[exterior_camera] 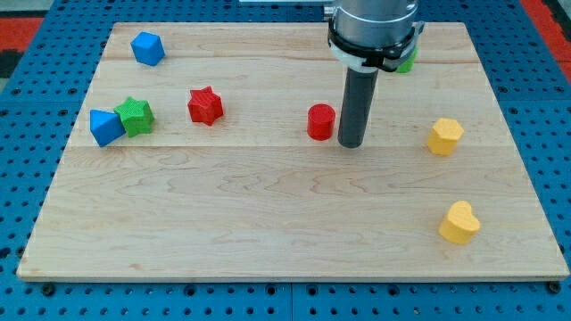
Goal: Keep red circle in between blue cube and green circle
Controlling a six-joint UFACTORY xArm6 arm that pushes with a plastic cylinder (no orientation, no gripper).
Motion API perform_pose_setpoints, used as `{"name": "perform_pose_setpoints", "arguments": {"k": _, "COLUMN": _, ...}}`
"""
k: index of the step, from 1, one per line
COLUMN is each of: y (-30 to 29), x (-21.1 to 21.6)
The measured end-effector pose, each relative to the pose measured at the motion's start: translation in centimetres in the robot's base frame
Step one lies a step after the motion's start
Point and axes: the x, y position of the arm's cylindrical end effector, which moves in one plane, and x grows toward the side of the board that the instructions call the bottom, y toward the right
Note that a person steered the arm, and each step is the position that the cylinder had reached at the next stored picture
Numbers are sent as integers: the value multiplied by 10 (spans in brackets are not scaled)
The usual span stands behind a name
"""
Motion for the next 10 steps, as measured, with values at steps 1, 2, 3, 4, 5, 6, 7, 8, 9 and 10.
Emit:
{"name": "perform_pose_setpoints", "arguments": {"k": 1, "y": -27, "x": -34}}
{"name": "perform_pose_setpoints", "arguments": {"k": 2, "y": 4, "x": -10}}
{"name": "perform_pose_setpoints", "arguments": {"k": 3, "y": -53, "x": -14}}
{"name": "perform_pose_setpoints", "arguments": {"k": 4, "y": -86, "x": -34}}
{"name": "perform_pose_setpoints", "arguments": {"k": 5, "y": -101, "x": -76}}
{"name": "perform_pose_setpoints", "arguments": {"k": 6, "y": -125, "x": -116}}
{"name": "perform_pose_setpoints", "arguments": {"k": 7, "y": -114, "x": -130}}
{"name": "perform_pose_setpoints", "arguments": {"k": 8, "y": -82, "x": -118}}
{"name": "perform_pose_setpoints", "arguments": {"k": 9, "y": -88, "x": -142}}
{"name": "perform_pose_setpoints", "arguments": {"k": 10, "y": -97, "x": -154}}
